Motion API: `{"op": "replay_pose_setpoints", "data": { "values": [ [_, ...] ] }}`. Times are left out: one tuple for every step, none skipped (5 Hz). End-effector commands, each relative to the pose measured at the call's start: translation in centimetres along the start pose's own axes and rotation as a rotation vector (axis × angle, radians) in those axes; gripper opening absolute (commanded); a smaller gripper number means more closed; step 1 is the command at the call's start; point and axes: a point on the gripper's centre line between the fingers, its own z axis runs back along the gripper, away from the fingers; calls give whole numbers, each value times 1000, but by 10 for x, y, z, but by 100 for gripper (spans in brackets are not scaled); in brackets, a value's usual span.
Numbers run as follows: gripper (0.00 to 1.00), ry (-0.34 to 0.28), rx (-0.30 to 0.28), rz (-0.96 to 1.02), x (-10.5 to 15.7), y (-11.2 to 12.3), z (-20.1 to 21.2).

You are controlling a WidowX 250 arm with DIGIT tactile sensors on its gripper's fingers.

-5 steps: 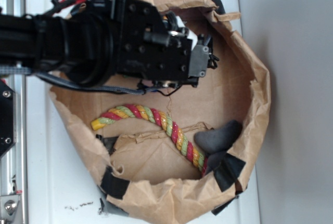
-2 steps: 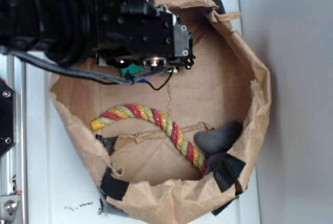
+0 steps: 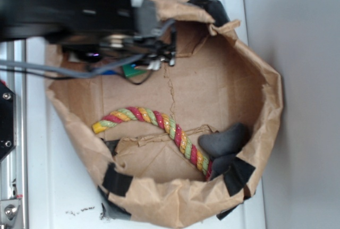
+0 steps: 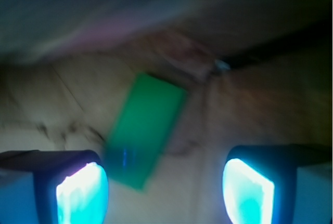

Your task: Grab the green block.

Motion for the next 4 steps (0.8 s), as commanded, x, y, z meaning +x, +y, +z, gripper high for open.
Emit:
{"op": "replay_pose_setpoints", "data": {
  "values": [
    [100,-51,-93,143,-2,4,-6],
    [100,-56,-84,163,-4,-8,-14],
    [100,-67,-91,150,-7,-19,-18],
    [100,-96,-90,164,-4,-33,-32]
  ]
}}
